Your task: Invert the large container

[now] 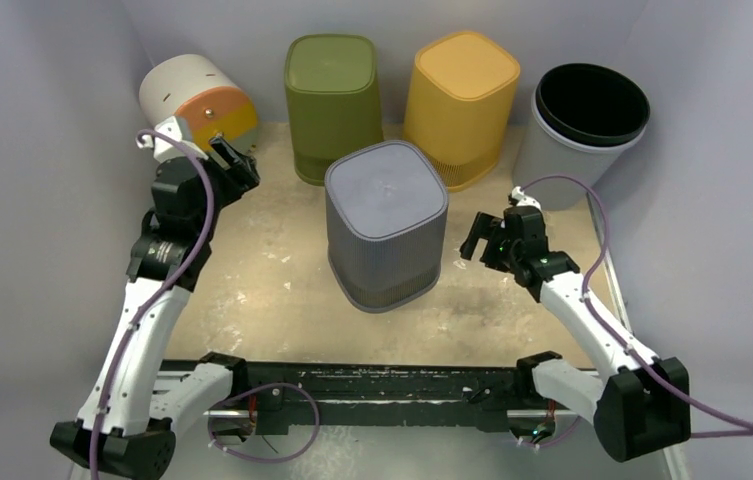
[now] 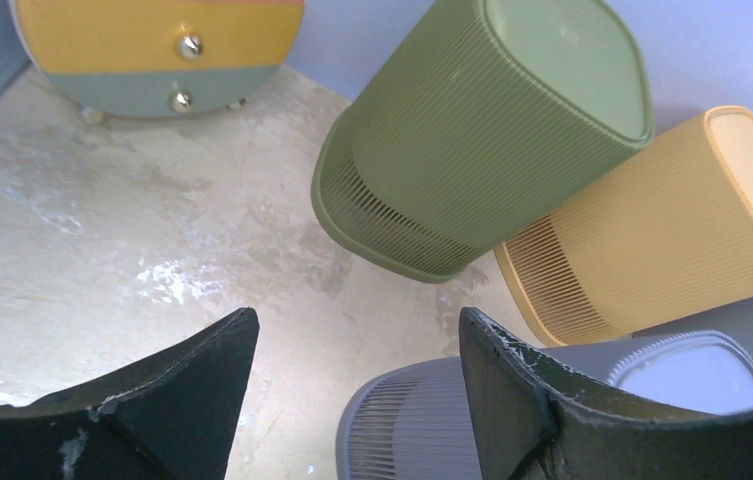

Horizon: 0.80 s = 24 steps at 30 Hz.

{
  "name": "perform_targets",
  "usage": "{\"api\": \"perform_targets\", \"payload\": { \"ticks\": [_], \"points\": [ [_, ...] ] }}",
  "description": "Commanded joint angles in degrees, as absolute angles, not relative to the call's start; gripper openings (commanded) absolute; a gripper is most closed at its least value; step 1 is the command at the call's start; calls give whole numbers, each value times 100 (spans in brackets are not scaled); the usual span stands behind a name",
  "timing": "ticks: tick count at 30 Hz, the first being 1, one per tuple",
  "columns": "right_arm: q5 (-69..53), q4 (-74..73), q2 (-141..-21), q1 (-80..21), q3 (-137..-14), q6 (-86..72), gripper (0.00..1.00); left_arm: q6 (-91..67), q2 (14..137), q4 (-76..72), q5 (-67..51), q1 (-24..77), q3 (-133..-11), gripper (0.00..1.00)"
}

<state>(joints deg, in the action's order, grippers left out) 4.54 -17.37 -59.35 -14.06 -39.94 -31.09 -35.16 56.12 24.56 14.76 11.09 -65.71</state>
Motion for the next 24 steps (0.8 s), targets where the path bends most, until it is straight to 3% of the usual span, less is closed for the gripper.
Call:
{"api": "perform_targets", "payload": {
  "ticks": [1,12,24],
  "points": [
    [361,-1084,-6402,-1799,-3859,-3441,100,-3021,5352,3011,1535,1081,-7070,71],
    [8,174,-8772,-3221,-4928,-4070,100,-2686,4696,2704,855,1080,-7360,71],
    [-385,71,-12288,-4388,-9187,-4167,100,-2675,4211,2086,20,1080,-7770,72]
  ]
}}
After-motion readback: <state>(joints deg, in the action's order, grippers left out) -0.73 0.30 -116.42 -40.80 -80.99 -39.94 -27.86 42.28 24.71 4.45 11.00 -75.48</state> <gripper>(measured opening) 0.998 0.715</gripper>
